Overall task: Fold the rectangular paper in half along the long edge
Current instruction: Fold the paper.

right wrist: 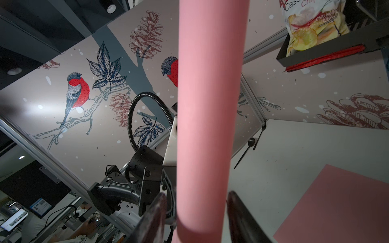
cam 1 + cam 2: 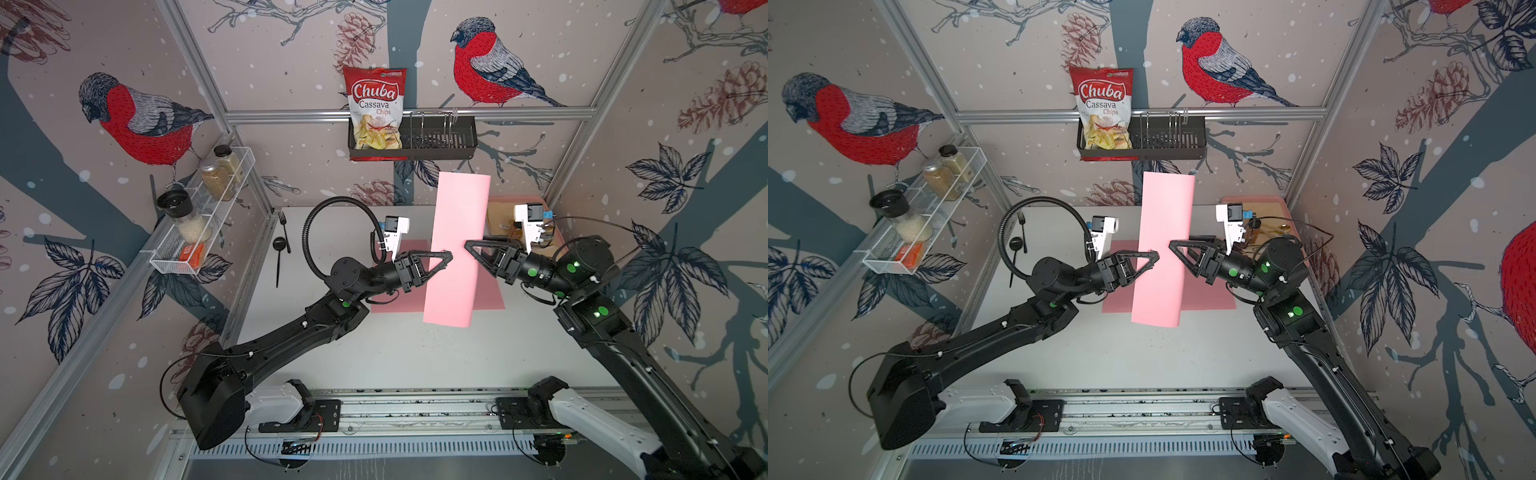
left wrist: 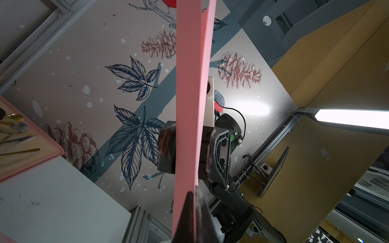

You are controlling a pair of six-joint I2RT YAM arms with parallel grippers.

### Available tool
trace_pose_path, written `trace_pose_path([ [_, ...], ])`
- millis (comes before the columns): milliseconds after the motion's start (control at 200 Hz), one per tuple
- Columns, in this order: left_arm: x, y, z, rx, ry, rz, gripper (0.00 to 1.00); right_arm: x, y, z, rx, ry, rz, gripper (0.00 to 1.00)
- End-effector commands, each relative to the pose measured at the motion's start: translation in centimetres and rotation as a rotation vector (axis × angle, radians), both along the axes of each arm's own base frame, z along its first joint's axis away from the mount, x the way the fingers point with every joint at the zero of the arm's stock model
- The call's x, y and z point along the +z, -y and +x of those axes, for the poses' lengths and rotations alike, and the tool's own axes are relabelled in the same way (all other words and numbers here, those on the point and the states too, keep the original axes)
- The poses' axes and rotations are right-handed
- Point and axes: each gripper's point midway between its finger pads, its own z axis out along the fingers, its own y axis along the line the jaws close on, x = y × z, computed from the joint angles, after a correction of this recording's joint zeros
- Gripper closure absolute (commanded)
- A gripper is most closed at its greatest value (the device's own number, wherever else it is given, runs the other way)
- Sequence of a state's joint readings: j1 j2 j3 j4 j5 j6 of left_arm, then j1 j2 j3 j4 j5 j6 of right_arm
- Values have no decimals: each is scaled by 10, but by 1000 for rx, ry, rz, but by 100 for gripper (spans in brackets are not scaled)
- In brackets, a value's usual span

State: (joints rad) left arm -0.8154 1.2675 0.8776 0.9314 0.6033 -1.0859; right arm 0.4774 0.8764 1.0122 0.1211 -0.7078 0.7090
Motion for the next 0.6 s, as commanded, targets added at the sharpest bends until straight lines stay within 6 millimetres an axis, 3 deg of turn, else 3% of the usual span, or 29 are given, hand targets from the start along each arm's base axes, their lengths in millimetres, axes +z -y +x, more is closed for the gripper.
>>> trace_pose_path([
  [0,6,-1,-7,-7,49,-21,100,21,4,2,-16,56,65,48],
  [250,0,5,-11,-26,36,-16,100,24,8,11,-68,64,96,38],
  [595,-7,10,-14,-40,24,-8,99,28,23,21,-203,80,102,39],
])
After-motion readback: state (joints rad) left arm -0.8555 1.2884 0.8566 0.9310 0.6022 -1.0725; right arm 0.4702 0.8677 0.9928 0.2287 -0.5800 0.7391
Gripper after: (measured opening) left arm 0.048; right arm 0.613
